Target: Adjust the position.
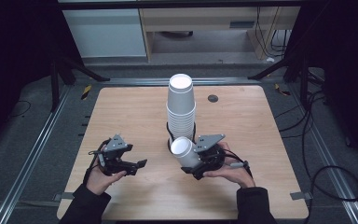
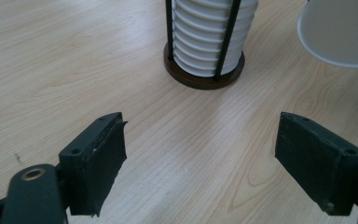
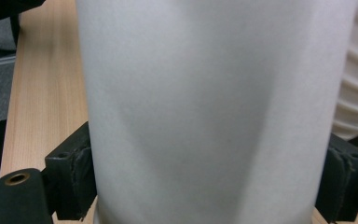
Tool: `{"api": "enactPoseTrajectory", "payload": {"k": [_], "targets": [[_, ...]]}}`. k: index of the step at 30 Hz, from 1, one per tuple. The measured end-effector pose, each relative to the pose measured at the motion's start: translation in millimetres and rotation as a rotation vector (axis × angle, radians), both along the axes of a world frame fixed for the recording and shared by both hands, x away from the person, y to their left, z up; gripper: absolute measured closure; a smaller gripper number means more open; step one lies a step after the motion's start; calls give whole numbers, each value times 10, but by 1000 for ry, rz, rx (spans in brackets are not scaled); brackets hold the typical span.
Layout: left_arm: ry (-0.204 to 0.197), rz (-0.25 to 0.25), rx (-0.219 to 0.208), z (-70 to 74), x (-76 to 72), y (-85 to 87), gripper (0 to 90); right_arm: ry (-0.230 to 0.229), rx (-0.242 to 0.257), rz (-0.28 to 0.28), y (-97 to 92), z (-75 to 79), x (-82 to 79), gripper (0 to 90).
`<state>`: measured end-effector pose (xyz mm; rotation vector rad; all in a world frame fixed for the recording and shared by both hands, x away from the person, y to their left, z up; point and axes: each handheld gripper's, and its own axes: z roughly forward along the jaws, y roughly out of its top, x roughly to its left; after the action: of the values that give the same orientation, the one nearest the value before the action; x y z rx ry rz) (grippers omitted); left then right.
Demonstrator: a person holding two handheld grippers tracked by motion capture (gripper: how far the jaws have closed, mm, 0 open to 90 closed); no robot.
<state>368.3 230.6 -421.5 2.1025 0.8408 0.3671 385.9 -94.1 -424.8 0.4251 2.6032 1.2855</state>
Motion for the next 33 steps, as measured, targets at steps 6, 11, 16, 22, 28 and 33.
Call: {"api": "enactPoseTrajectory", "payload": {"k": [6,11,16,22,28,33], "targets": [[-1,-13,-12,7,-41,-11,157,12,-26,25,91,-47,9,127],[7,-29,-12,-6,-75,-27,157,11,-57,59,247,-83,14,127],[15,-47,-14,-13,-99,-57,155,10,-77,77,326,-104,30,128],[24,-69,-21,0,-115,-77,152,9,-84,92,384,-122,29,128],[31,-97,-25,13,-131,-103,151,13,-112,119,470,-156,55,128],[33,-123,-31,33,-149,-125,150,11,-133,136,562,-180,65,128]]}}
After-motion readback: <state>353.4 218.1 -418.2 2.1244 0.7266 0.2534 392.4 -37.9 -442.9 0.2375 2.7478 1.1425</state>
